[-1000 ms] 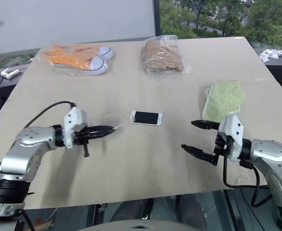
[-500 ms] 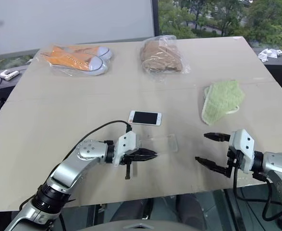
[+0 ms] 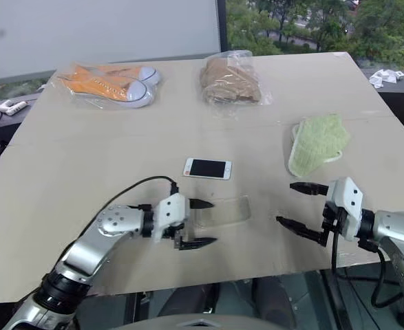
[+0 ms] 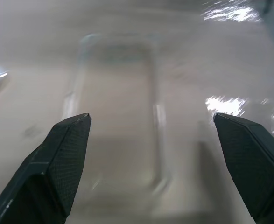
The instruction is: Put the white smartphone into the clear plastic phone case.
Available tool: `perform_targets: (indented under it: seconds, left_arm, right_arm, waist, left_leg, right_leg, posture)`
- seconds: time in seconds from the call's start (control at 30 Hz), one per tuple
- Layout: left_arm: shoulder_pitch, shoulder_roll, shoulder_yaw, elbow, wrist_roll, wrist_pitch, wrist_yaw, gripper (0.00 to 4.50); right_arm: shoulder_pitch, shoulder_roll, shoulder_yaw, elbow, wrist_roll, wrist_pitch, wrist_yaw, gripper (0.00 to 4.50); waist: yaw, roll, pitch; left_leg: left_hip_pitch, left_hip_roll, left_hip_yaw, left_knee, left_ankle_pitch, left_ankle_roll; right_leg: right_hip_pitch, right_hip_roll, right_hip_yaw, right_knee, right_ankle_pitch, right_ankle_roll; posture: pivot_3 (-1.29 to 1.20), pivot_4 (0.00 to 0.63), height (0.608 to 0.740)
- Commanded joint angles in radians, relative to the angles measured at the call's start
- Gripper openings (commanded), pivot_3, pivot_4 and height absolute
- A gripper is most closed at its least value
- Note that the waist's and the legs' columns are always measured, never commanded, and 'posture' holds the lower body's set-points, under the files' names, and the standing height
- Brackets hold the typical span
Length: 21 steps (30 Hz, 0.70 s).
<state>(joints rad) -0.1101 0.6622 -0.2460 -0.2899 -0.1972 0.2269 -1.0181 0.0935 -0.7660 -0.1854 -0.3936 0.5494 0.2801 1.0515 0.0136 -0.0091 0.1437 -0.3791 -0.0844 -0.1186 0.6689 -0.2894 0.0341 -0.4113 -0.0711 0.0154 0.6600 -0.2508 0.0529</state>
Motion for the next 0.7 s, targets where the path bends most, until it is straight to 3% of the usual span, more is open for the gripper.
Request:
perform_targets:
  seconds: [0.03,0.3,0.47,0.6,0.7]
  left_arm:
    - [0.039,0.022,0.099,-0.094,-0.078,0.006,0.007,4.45]
    - [0.126,0.041,0.340,-0.224,-0.303,0.189,0.075,4.45]
    - [0.244,0.087,0.549,-0.232,-0.350,0.275,0.137,4.45]
    - [0.316,0.111,0.688,-0.227,-0.367,0.297,0.153,4.45]
    - [0.419,0.111,0.815,-0.262,-0.425,0.328,0.118,4.45]
  right_arm:
    - [-0.137,0.030,0.084,-0.009,-0.011,0.074,-0.064,4.50]
    - [-0.513,0.203,0.350,0.257,-0.209,0.028,-0.089,4.50]
    - [-0.675,0.302,0.489,0.518,-0.370,-0.070,-0.079,4.50]
    - [-0.764,0.386,0.498,0.682,-0.423,-0.111,-0.113,4.50]
    - [-0.800,0.402,0.519,0.750,-0.435,-0.094,-0.055,4.50]
  waist:
    - [-0.003,0.000,0.000]
    - [-0.009,0.000,0.001]
    - [-0.024,0.000,0.001]
    - [-0.029,0.001,0.001]
    - [-0.027,0.001,0.001]
  left_leg:
    - [0.000,0.000,0.000,0.000,0.000,0.000]
    - [0.000,0.000,0.000,0.000,0.000,0.000]
    - [-0.001,0.000,0.000,-0.001,0.000,0.000]
    - [-0.001,0.000,0.000,-0.001,0.000,0.000]
    - [-0.001,0.000,0.000,-0.001,0.000,0.000]
  right_leg:
    - [0.000,0.000,0.000,0.000,0.000,0.000]
    - [-0.001,0.000,-0.001,0.000,0.000,0.000]
    - [-0.001,0.000,0.000,-0.002,0.000,0.000]
    - [-0.002,0.001,0.000,-0.001,0.000,0.000]
    - [-0.002,0.000,-0.001,-0.001,0.000,0.000]
  posture:
    - [0.00,0.150,0.740]
    - [0.00,0.150,0.740]
    - [0.00,0.150,0.740]
    - [0.00,0.150,0.740]
    - [0.00,0.150,0.740]
